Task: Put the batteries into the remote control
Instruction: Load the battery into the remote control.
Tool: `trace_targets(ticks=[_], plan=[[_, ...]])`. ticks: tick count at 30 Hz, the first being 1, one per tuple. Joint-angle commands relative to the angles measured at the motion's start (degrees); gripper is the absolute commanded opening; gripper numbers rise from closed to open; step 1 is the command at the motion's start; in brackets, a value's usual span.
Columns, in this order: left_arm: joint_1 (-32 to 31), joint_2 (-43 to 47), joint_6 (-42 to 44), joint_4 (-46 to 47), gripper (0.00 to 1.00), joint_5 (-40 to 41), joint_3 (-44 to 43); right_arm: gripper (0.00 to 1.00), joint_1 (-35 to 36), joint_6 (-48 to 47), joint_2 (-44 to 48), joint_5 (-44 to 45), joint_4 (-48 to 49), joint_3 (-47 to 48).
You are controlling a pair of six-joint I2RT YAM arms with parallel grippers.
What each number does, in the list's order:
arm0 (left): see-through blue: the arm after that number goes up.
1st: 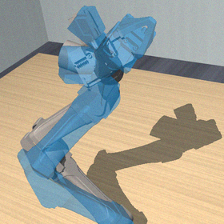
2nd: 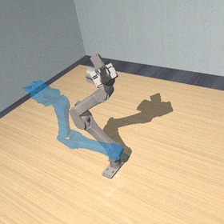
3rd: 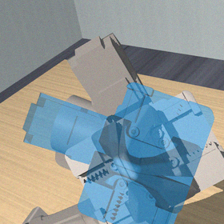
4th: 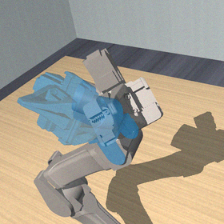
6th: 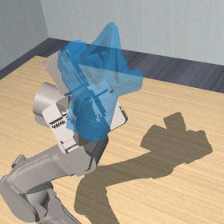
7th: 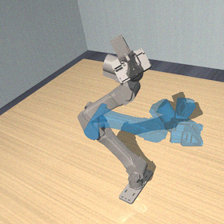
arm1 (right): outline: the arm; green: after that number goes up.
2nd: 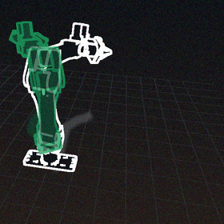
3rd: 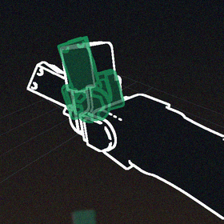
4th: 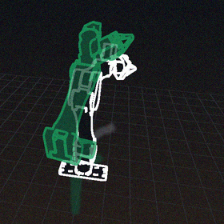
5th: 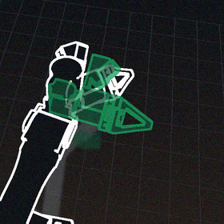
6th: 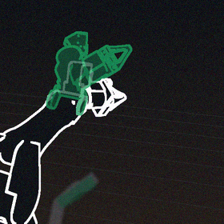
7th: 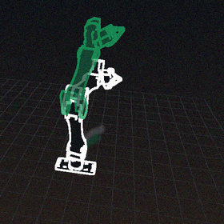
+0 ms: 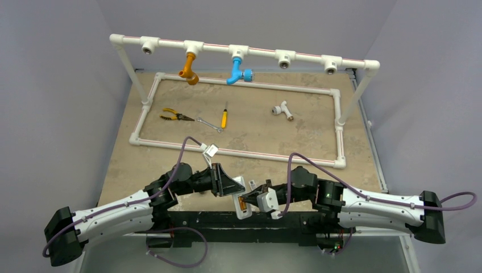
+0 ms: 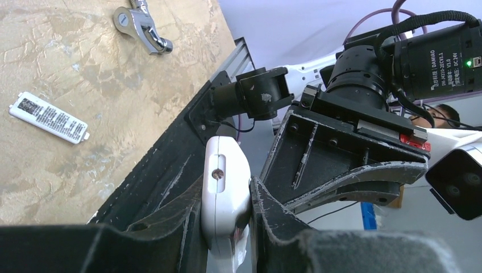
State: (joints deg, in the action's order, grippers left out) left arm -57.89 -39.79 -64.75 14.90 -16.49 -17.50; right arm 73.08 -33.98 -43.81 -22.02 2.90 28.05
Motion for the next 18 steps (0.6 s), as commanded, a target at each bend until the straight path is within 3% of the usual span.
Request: trace_targets(ticks=[1,18], plan=[[-0.12,1.73,-2.19,9.31,0.00,-0.59,-1.80,0.09,-0.13,1.83,-0.96,0.57,-7.20,-1.12],[-0.12,0.99,-2.74,10.24,0.00,-0.72,-2.19,0.03,-0.04,5.39,-0.48,3.75,-8.57,-1.80]])
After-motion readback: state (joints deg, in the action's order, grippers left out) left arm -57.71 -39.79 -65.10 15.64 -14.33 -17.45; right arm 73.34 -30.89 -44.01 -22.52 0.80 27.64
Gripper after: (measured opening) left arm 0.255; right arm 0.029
